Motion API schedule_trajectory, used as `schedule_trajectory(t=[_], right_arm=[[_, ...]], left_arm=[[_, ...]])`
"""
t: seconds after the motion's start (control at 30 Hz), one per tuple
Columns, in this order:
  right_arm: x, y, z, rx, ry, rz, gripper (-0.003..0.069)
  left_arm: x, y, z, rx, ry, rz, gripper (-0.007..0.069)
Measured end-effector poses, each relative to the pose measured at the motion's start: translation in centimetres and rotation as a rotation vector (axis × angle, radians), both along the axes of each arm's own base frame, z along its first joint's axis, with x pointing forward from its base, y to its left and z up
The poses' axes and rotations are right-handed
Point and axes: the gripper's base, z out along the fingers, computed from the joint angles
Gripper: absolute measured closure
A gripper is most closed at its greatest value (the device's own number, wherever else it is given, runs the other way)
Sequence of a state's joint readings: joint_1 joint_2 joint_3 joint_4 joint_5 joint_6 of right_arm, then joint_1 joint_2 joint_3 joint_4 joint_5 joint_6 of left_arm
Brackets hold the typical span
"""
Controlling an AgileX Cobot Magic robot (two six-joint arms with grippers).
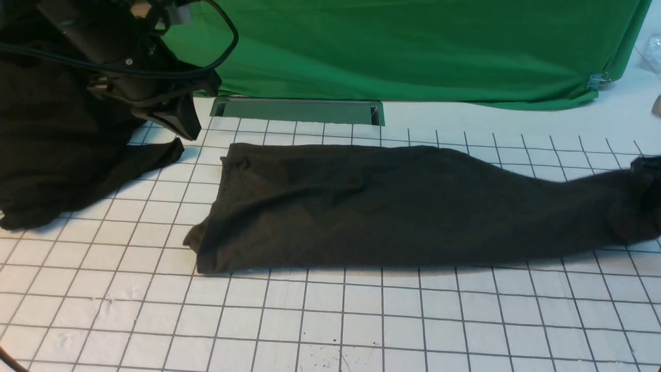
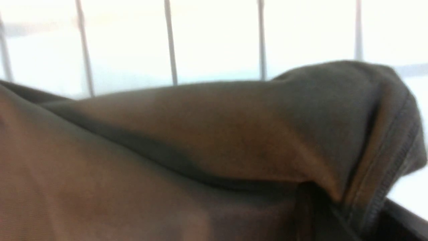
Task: Fold a long-sleeved shirt over a white checkered tablecloth.
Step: 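Fold the right end of the dark garment over onto its left end with the right gripper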
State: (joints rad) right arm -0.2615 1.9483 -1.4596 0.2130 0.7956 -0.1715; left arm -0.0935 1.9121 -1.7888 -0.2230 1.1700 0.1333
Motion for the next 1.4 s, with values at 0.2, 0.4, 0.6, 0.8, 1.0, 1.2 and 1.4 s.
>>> schedule_trajectory(t=[0.2,0.4,0.6,0.8,1.0,1.2,1.4], right_arm=[[1.8,-0.3,3.2,0.004,-0.032,0.008,0.0578],[2.8,2.1,8.9,-0.006,-0.085,0.085,0.0578],[2.8,9.4,14.4,0.014,-0.152,0.208,0.0578],[1.1,22.8,16.3,0.111,-0.226,0.389,0.0578],[-1.1,34.7,13.8,0.213,-0.28,0.542,0.0537],[-2.3,42.7,8.9,0.28,-0.332,0.625,0.0405],[-3.1,45.7,4.5,0.281,-0.243,0.645,0.0098]], left_arm=[[0.0,-0.1,0.0,-0.013,0.002,0.003,0.0617],[0.0,-0.2,0.0,-0.023,0.004,0.004,0.0617],[0.1,0.6,0.2,-0.113,0.013,0.052,0.0617],[0.4,4.8,1.0,-0.323,0.021,0.17,0.0617],[0.4,7.8,1.5,-0.404,-0.001,0.23,0.0617],[0.4,8.0,1.5,-0.401,-0.004,0.226,0.0617],[0.3,8.0,1.5,-0.393,-0.004,0.224,0.0617]])
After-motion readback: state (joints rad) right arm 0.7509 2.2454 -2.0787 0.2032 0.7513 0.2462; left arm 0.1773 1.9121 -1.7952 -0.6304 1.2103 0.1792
